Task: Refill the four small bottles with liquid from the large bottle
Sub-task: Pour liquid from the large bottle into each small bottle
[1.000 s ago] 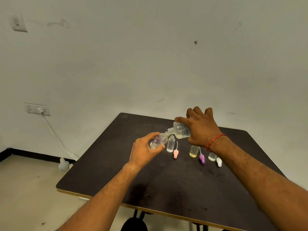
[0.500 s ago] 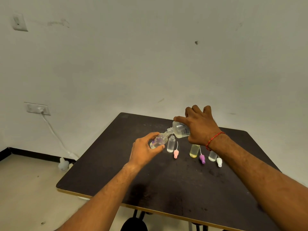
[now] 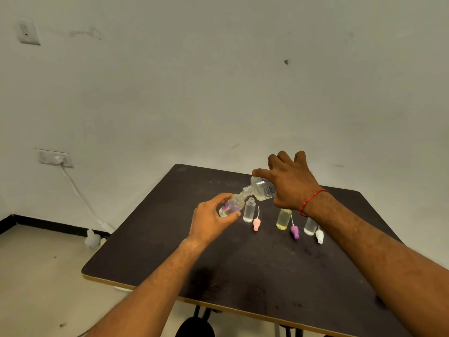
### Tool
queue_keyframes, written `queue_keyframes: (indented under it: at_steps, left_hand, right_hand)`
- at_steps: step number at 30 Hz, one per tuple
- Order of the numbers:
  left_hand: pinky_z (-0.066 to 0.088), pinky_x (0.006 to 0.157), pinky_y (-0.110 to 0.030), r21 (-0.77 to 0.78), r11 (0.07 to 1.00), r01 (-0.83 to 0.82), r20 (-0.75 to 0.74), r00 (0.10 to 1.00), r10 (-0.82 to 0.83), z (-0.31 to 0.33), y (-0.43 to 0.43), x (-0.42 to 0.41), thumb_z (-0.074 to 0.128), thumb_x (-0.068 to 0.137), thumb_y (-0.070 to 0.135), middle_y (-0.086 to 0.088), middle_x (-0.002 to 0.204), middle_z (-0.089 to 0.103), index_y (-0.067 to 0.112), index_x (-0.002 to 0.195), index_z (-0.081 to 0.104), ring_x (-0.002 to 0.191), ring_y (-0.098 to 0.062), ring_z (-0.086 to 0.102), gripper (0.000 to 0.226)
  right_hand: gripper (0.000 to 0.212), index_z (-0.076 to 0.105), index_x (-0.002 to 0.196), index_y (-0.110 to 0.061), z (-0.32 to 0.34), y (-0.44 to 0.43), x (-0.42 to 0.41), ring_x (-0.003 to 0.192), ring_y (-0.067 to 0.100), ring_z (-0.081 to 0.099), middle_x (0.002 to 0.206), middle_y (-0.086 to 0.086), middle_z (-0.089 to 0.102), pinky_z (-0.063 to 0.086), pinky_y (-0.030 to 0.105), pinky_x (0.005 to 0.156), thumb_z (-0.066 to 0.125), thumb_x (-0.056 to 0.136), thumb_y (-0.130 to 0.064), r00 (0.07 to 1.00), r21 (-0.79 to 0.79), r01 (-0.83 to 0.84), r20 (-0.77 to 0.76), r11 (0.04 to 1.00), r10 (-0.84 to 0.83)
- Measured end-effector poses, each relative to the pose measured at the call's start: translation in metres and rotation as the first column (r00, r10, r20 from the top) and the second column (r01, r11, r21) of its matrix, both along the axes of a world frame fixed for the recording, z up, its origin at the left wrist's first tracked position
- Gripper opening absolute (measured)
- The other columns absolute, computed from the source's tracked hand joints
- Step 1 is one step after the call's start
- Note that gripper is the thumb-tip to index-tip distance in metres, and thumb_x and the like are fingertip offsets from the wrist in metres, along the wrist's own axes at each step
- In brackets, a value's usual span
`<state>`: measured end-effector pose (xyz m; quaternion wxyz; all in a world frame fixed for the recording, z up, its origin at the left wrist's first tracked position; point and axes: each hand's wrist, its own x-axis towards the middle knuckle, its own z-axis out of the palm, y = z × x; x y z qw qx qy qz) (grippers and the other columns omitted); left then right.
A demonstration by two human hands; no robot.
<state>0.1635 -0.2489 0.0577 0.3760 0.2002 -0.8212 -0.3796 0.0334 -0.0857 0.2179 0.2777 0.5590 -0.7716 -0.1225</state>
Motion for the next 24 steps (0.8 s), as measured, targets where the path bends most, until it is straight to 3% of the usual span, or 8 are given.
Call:
queue_keyframes:
  at_steps: [12, 15, 19, 24]
  left_hand:
    - [0.049, 0.092, -0.011, 0.004, 1.0, -0.002, 0.012, 1.0, 0.002, 0.001, 0.003, 0.0, 0.083, 0.08, 0.047, 0.014, 0.126, 0.069, 0.031, 0.133, 0.063, 0.105, 0.002, 0.064, 0.058]
    - [0.045, 0.086, -0.002, 0.015, 1.0, 0.0, 0.007, 1.0, -0.001, 0.003, 0.004, 0.0, 0.082, 0.08, 0.047, 0.018, 0.122, 0.069, 0.033, 0.131, 0.064, 0.1, 0.006, 0.063, 0.055]
    - [0.048, 0.09, -0.008, 0.014, 1.0, 0.021, -0.005, 1.0, -0.02, 0.004, 0.006, 0.001, 0.082, 0.081, 0.045, 0.024, 0.116, 0.066, 0.035, 0.128, 0.064, 0.1, 0.005, 0.064, 0.051]
    - [0.046, 0.083, -0.003, 0.021, 0.999, 0.041, 0.003, 0.999, -0.041, 0.004, 0.007, 0.0, 0.081, 0.082, 0.048, 0.034, 0.109, 0.065, 0.042, 0.124, 0.063, 0.104, 0.014, 0.062, 0.046]
  right_hand:
    - [0.074, 0.038, 0.139, -0.043, 0.0, 0.0, -0.001, 0.117, 0.023, 0.04, 0.12, 0.002, 0.046, 0.028, 0.047, 0.092, 0.07, 0.073, -0.044, 1.0, 0.013, 0.011, -0.016, 1.0, -0.011]
    - [0.074, 0.038, 0.139, -0.042, -0.002, 0.002, -0.003, 0.115, 0.022, 0.041, 0.117, 0.001, 0.047, 0.028, 0.047, 0.091, 0.069, 0.072, -0.044, 1.0, -0.002, 0.019, 0.005, 1.0, -0.019]
    - [0.075, 0.033, 0.14, -0.04, -0.014, 0.005, -0.006, 0.113, 0.02, 0.044, 0.115, -0.001, 0.05, 0.029, 0.046, 0.092, 0.067, 0.073, -0.043, 0.997, -0.032, 0.046, 0.068, 0.998, -0.044]
    - [0.07, 0.033, 0.138, -0.04, -0.035, 0.013, -0.009, 0.107, 0.018, 0.052, 0.111, -0.006, 0.056, 0.029, 0.045, 0.091, 0.063, 0.075, -0.046, 0.975, -0.137, 0.094, 0.214, 0.986, -0.063]
